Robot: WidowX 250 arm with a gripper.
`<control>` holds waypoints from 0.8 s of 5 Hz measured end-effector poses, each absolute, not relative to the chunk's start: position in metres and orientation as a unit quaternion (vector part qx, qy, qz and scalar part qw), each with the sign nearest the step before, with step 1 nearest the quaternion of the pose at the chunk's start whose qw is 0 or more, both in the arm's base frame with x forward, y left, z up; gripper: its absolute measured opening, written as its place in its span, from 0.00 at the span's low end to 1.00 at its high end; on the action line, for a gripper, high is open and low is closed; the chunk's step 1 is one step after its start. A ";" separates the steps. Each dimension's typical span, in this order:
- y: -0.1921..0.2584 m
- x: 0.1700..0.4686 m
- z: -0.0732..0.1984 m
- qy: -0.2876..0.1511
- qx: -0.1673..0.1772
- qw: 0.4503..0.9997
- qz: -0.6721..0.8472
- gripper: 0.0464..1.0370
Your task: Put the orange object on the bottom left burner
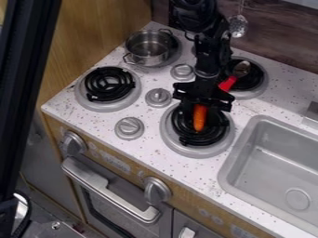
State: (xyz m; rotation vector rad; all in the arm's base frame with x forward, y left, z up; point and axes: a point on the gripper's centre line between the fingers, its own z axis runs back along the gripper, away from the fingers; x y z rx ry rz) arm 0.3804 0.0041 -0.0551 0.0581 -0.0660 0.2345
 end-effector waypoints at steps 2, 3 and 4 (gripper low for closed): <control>0.022 0.380 -0.037 -0.039 0.036 0.995 0.083 0.48; 0.069 0.374 -0.026 -0.049 0.051 0.993 0.097 0.48; 0.113 0.365 -0.025 -0.048 0.057 0.990 0.120 0.47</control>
